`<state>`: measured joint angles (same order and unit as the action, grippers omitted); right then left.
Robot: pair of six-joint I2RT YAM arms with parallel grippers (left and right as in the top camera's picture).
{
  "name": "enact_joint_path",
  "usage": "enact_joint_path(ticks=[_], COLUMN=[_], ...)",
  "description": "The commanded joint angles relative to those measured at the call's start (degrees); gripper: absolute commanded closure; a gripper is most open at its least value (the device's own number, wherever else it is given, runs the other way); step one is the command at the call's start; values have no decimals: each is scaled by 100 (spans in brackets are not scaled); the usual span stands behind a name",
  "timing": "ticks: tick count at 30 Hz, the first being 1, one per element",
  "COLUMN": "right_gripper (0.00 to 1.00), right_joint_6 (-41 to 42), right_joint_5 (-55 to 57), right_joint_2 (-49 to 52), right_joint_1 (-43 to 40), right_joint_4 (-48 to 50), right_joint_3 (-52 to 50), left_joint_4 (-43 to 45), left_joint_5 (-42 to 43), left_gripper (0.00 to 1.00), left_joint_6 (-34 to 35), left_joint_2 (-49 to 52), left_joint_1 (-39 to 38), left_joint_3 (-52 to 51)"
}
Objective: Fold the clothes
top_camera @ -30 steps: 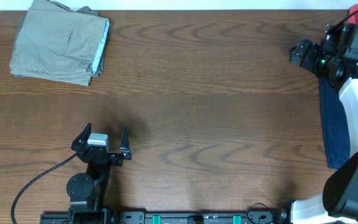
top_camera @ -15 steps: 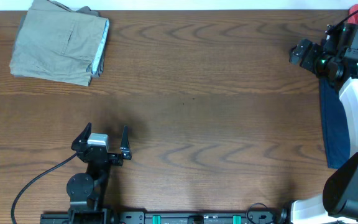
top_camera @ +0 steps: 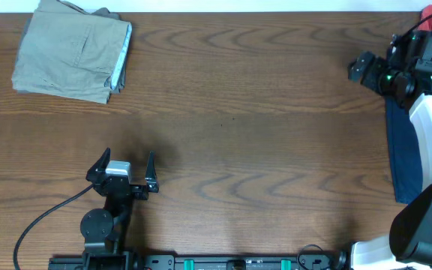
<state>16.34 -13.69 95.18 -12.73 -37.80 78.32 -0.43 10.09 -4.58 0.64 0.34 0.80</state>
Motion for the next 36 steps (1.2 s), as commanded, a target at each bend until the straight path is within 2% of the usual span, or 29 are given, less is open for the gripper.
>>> enact_joint_path(ticks=[1,4,7,14,19,22,27,33,36], right_gripper=[1,1,1,1,1,1,1,1,1], right_joint_6=[-9,-13,-188,-1526,-1773,-1770,-1803,-2321,-2328], right_joint_5=[197,367,686,682,673,518,483,269,271], right_joint_2=[-553,-1025,-1617,-3106,-4293,-5031,-5982,-6916,-7243], right_joint_1=[90,201,448,1410,1843,1886,1869,1864,1864], right_joint_4=[-284,-258,243,2876,4957,5794,6286,6218,5761], right_joint_3=[20,-216,-831,-3353,-5287,-6266,-7195,-7812,-7801], left_joint_4=[-258,-258,-258,-258,-258,-258,-258,-258,-258], left_joint_5=[57,57,57,57,57,57,57,57,57], left_gripper=[2,2,2,2,2,2,2,2,2], left_joint_6=[-76,-76,-76,-76,-76,-76,-76,-76,-79], left_joint_2=[7,7,7,7,7,7,7,7,7], left_joint_1=[28,28,28,28,28,28,28,28,28], left_joint_3=[-57,-57,-57,-57,-57,-57,-57,-57,-57])
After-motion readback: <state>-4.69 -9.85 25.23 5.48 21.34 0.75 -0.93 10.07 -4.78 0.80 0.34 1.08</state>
